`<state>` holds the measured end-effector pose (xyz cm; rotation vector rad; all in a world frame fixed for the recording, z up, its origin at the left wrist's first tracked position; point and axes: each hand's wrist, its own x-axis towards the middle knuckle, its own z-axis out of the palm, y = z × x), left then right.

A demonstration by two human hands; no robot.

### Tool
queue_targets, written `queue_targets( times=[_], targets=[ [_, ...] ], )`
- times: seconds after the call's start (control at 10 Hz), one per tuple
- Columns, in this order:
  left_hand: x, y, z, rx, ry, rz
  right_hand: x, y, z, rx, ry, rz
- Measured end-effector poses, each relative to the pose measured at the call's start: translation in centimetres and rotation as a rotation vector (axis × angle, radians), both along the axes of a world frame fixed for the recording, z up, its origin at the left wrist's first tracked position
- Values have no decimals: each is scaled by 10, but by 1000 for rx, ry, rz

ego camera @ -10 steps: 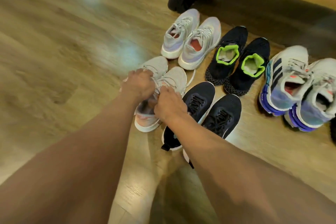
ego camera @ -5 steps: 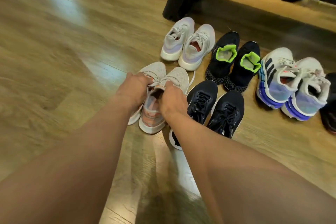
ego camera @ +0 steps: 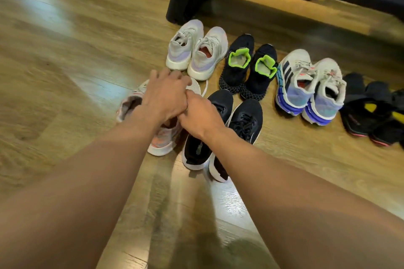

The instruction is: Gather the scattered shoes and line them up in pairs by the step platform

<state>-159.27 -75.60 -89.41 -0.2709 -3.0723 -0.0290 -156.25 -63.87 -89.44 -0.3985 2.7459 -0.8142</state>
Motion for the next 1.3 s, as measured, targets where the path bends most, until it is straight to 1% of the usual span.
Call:
queue_targets(
  times=[0.1, 0.2, 0.3, 0.4, 0.5, 0.6, 0.7, 0.9, 1.1, 1.2, 1.3],
  targets=[
    [5, 37, 8, 277, -287, -164, 13, 46, 0, 131, 107, -68],
    [16, 65, 2, 190, -623, -162, 26, 90, -9, 343, -73, -135],
    [21, 83, -7, -22, -738, -159, 34, 108, -21, 345, -252, -122],
    [23, 96, -3, -180, -696, -206, 37, 104, -26, 299, -190, -137],
    [26, 100, 6, -239, -688, -214, 34, 103, -24, 364, -102, -79],
    [30, 99, 8, -236, -664, -219, 28, 109, -23, 420, -123, -25],
    [30, 103, 11, -231, -687, -178, 29, 113, -25, 446, -114, 6],
    [30, 113, 16, -270, -730, -148, 30, 110, -26, 439, -142, -13],
    [26, 104, 3, -182, -741, -160, 31, 109, -18, 286, -241, -69],
    [25, 97, -1, -73, -785, -148, 34, 115, -11, 193, -294, -43],
    [11, 94, 15, 64, -702, -78, 22, 127, 8, 49, -269, -184]
  ],
)
